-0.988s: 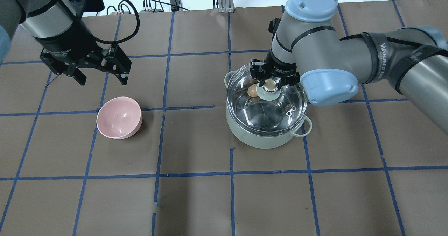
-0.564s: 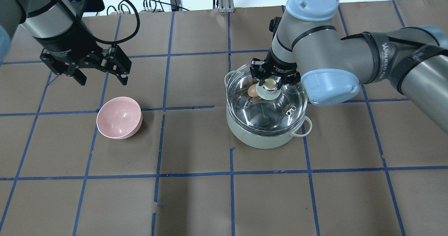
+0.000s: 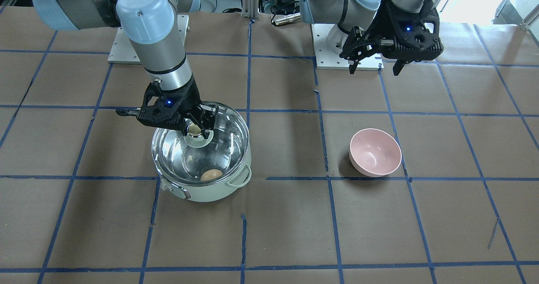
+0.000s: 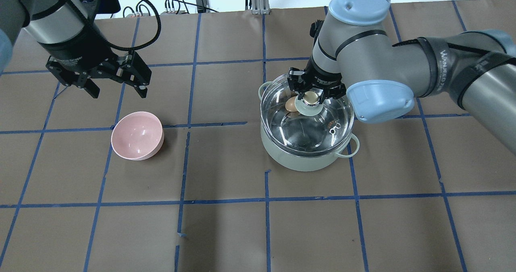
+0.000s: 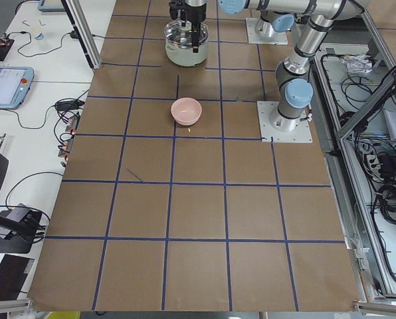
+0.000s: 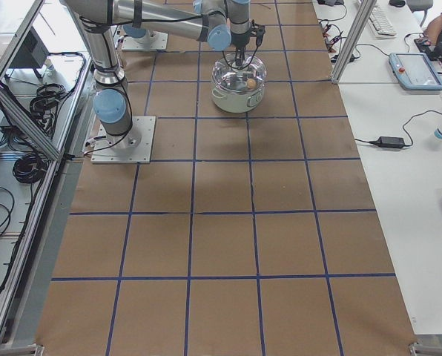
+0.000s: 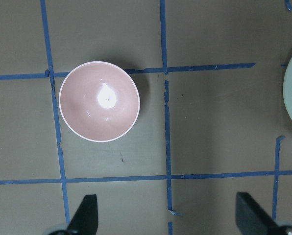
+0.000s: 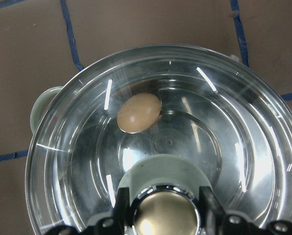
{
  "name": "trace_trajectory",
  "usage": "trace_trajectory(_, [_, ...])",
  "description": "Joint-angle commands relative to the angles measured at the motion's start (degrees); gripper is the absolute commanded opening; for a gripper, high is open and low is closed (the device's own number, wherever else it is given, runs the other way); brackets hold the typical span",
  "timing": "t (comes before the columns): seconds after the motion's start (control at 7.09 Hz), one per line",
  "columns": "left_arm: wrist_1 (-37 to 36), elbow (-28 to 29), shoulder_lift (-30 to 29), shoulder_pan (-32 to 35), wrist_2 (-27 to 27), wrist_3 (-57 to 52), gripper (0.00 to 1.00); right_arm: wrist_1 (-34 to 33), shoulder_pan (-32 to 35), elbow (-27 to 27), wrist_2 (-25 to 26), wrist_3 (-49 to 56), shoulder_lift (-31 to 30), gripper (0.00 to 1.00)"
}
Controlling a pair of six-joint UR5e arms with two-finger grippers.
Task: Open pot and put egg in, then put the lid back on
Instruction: 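Lower the glass lid onto the pot with the right gripper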
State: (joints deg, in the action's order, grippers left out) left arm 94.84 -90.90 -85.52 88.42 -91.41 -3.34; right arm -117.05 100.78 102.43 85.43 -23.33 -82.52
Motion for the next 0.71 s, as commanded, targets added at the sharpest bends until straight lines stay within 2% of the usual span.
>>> trace_trajectory(0.0, [0.0, -0.1, 0.0, 0.1, 0.0, 0.0, 1.00, 0.4, 0.0, 0.0, 0.0, -0.7, 0.0, 0.28])
trace_trajectory(0.56, [-0.2, 0.2, 0.0, 0.1, 0.0, 0.1, 1.00, 0.5, 0.2, 0.4, -0.1, -1.5, -0.1, 0.28])
